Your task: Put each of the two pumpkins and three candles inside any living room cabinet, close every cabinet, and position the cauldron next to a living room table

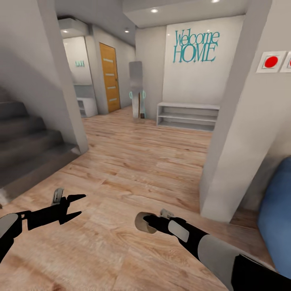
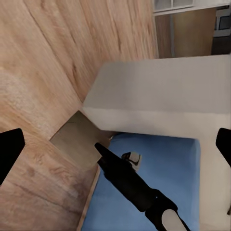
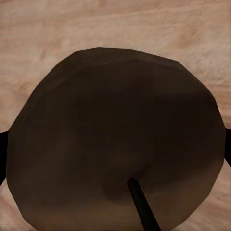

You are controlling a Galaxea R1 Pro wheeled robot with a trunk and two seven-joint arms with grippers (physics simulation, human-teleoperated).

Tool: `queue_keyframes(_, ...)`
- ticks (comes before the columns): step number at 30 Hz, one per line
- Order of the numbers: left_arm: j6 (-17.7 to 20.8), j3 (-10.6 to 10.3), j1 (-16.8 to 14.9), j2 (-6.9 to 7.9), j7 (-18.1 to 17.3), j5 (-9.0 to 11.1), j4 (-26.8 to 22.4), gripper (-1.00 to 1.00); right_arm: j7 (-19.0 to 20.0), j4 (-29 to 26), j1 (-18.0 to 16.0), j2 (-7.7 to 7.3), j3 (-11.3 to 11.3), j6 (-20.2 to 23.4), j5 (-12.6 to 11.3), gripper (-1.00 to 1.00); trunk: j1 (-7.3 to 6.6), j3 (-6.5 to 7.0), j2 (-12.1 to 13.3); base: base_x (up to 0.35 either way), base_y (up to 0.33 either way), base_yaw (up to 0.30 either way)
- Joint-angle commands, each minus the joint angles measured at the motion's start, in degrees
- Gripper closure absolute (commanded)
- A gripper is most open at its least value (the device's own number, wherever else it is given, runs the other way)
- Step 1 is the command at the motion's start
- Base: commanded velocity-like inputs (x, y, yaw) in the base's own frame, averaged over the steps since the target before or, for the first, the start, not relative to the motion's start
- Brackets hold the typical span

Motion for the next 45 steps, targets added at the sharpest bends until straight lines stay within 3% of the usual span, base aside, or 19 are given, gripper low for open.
queue_keyframes(1,0.1,-0.1,0.0,0.04,0.3,0.4,0.0,-1.0,0.0,0.0,-0.1,0.0,0.3,-0.2,-0.5,1.0,-0.01,-0.11,0.0,0.0,0.0,0.201)
queue_keyframes(14,0.1,-0.1,0.0,0.04,0.3,0.4,0.2,-1.0,0.2,-0.1,-0.1,0.37,0.8,-3.3,-0.4,1.0,-0.01,-0.95,0.0,0.048,0.041,0.189)
queue_keyframes(41,0.1,-0.2,0.0,0.0,0.3,0.9,1.5,-1.0,0.3,-0.1,-0.1,0.55,0.8,-3.7,-0.4,1.0,-0.01,-2.79,0.0,0.191,0.168,0.173)
queue_keyframes(45,0.1,-0.2,0.0,0.01,0.3,1.7,1.5,-1.0,3.5,-1.6,-0.1,0.5,0.9,-3.3,-0.4,1.0,-0.01,-3.11,0.0,0.005,0.005,0.08)
